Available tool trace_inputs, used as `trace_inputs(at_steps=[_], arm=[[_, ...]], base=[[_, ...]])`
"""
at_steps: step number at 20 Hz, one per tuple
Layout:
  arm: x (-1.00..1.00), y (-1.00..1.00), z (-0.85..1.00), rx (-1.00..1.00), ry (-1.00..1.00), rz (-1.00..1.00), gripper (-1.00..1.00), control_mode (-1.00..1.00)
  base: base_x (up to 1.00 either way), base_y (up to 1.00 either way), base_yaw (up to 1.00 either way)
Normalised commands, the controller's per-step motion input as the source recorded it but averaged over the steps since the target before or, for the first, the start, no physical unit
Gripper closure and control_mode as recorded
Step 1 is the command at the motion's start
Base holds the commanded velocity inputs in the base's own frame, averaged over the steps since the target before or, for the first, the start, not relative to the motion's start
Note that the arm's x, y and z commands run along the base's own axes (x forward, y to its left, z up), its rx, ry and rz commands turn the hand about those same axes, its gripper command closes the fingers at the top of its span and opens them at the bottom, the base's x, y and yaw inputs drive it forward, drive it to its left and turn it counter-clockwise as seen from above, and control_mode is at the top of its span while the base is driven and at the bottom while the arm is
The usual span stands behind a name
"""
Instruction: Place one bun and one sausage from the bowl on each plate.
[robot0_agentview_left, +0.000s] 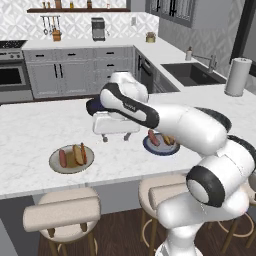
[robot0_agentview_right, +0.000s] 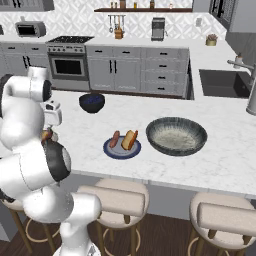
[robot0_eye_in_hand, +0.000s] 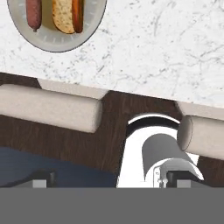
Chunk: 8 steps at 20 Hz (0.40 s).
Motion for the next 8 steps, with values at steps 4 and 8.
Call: trace_inputs(at_steps=[4,8], arm=[[-0.9,-0.99,0.12,0.0,-0.01,-0.02,-1.0,-1.0],[-0.73,-0.93,0.0,-0.06,-0.15,0.0,-1.0,-1.0]], base=[[0.0,0.0,0.0],[0.0,0.0,0.0]])
